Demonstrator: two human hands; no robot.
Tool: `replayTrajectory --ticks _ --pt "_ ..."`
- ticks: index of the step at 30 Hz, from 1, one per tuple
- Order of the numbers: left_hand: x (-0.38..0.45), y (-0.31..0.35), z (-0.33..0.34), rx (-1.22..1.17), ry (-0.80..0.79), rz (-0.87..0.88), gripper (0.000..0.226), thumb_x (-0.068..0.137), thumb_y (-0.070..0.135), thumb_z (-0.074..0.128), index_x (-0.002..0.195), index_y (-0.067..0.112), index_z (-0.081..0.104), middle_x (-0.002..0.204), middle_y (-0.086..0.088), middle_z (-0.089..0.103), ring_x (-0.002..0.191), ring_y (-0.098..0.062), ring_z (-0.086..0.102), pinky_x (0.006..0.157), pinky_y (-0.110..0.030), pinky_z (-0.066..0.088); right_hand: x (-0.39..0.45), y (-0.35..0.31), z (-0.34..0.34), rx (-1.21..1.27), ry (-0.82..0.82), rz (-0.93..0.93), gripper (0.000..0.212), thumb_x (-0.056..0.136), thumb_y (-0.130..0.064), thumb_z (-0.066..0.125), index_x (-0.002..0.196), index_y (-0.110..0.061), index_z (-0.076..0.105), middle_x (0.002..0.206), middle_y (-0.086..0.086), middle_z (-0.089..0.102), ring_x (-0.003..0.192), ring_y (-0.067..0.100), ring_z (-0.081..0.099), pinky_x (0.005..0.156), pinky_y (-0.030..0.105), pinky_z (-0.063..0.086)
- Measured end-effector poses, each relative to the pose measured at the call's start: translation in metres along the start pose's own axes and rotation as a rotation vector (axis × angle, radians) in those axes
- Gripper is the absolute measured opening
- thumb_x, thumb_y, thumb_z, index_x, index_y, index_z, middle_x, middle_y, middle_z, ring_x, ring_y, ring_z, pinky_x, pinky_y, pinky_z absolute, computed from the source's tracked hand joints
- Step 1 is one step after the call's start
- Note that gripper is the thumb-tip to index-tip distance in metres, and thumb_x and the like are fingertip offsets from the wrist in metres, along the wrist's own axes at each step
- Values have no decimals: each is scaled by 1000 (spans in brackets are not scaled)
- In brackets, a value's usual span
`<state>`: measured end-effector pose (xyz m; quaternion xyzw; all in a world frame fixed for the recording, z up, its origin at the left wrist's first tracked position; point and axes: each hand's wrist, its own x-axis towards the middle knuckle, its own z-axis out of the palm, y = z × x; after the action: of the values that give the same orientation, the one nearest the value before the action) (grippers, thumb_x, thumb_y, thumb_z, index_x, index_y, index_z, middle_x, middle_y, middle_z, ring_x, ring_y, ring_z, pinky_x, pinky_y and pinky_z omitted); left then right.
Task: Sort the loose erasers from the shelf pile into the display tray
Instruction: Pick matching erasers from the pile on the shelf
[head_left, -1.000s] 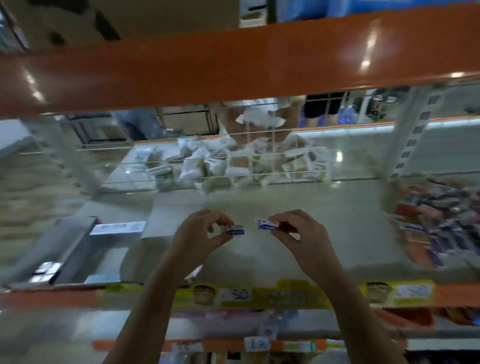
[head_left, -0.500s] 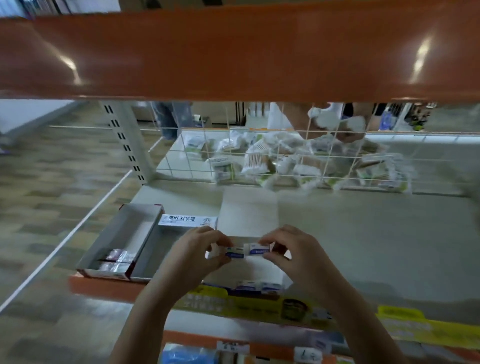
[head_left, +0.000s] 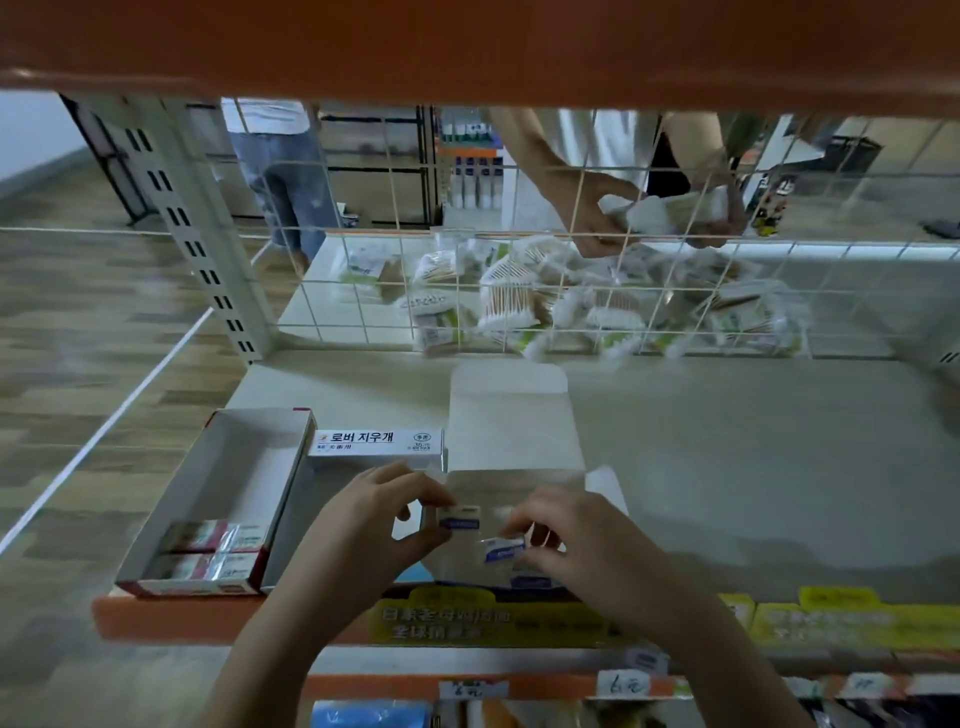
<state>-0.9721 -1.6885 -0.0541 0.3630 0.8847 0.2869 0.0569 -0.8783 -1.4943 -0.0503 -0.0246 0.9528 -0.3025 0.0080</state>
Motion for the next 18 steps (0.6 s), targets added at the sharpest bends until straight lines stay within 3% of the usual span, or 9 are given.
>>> replayTrajectory --ticks 6,10,18 --pt "-1 -4 -1 -31 -20 2 21 78 33 71 93 43 60 86 27 52 83 5 51 65 -8 37 10 -5 13 -6 -94 2 20 89 -19 59 108 -22 65 100 -12 54 89 2 49 70 9 36" --pt "0 -7 -1 -41 -31 -1 21 79 33 70 94 43 60 87 26 53 84 5 50 65 -7 37 14 -7 17 29 -154 36 19 88 -21 61 107 -20 64 105 -6 57 92 8 52 77 15 41" --pt "-1 -8 -1 -46 -36 5 20 79 33 70 96 39 62 87 28 52 83 6 50 64 -6 38 21 -4 13 119 -273 109 19 87 -18 63 106 -22 64 102 -12 59 89 4 57 79 16 48"
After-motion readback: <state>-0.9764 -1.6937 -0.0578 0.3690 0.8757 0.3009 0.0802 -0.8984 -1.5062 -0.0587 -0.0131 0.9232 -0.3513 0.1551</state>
